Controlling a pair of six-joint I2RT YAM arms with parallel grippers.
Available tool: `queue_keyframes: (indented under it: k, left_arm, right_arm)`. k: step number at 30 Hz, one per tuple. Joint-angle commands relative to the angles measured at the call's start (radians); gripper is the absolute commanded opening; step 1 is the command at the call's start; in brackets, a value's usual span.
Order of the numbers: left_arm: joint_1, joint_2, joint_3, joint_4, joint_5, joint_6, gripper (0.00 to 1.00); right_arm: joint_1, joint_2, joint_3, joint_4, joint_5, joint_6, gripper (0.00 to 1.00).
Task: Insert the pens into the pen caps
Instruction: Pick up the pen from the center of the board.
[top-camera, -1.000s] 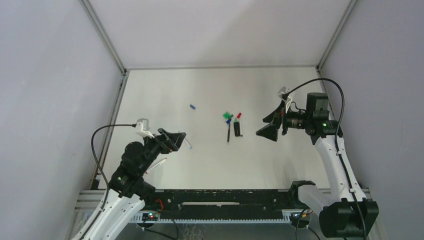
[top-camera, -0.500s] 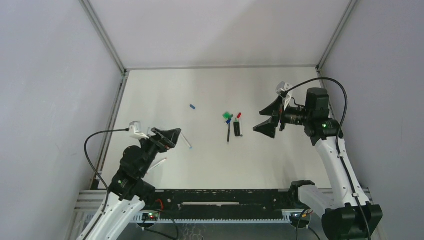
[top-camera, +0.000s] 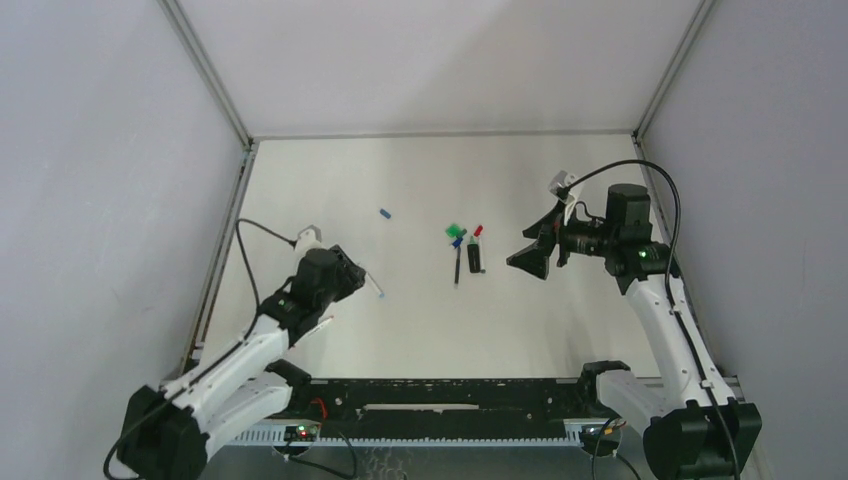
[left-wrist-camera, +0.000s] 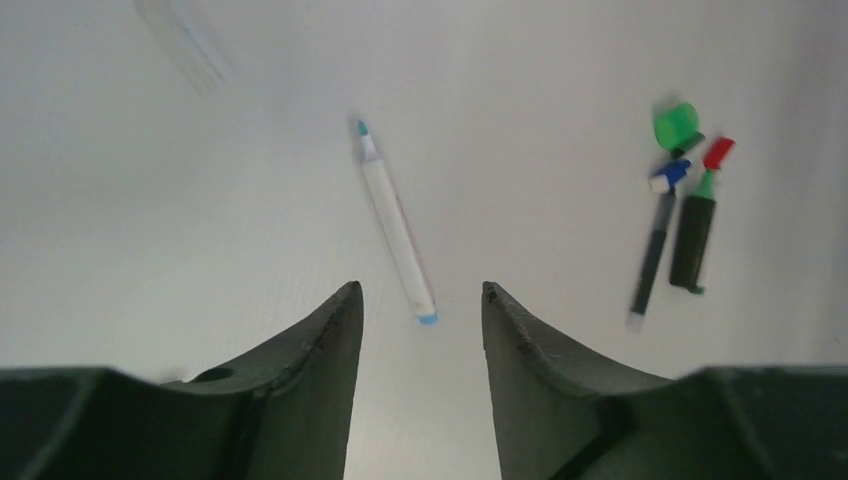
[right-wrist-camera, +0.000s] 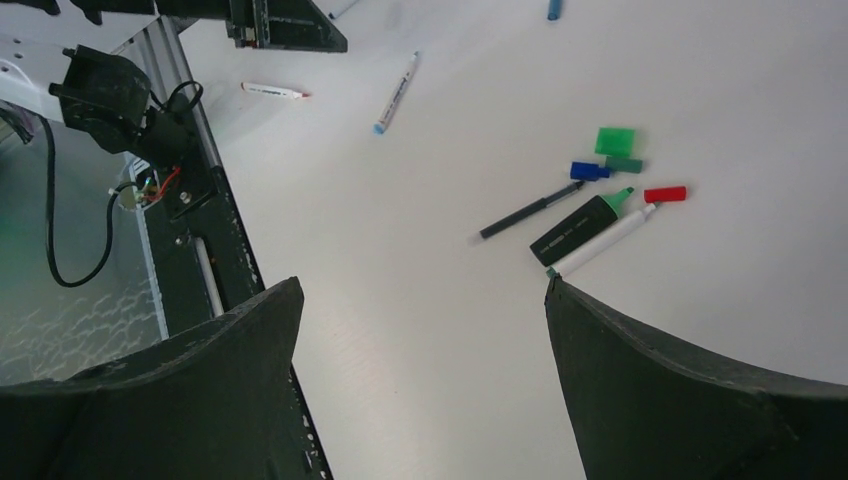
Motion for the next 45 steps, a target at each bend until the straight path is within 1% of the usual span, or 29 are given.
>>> queue_keyframes:
  k: [1,3,8,18,26,32,39,45]
  left_arm:
    - [-0.01,0.135,0.173,-0.04,-0.127,-0.021,0.49]
    - [-0.014,0.19,0.22,-0.08,-0.16,-0.038,0.48]
    - [-0.025,0.29,0.305,-0.151,-0.21,-0.061,0.49]
    - [-0.041,0.424,0.392,-0.193,-0.196,-0.074,0.51]
    - [-0.063,0.506,0.411,-0.196,-0.178,-0.085,0.51]
    - [-0.069,0.574,0.443,-0.228,-0.159,-0.076,0.49]
    - [-0.072,0.615,0.463,-0.259,-0.161,-0.069,0.47]
    - [-0.074,0.657,0.48,-0.272,-0.15,-0.058,0.44]
  right_arm:
    - [0.021,0.02,0.007,0.028,0.043,-0.002,0.98]
    - [0.03,0.028,0.007,0.031,0.058,0.0,0.98]
    - [0.042,0.046,0.013,0.026,0.082,-0.001,0.98]
    - [0.043,0.052,0.017,0.023,0.107,0.003,0.98]
    - [0.043,0.049,0.018,0.023,0.119,0.003,0.99]
    - [0.041,0.044,0.018,0.022,0.122,0.003,0.99]
    - [0.041,0.042,0.018,0.022,0.121,0.003,0.99]
    - [0.04,0.04,0.018,0.023,0.121,0.003,0.99]
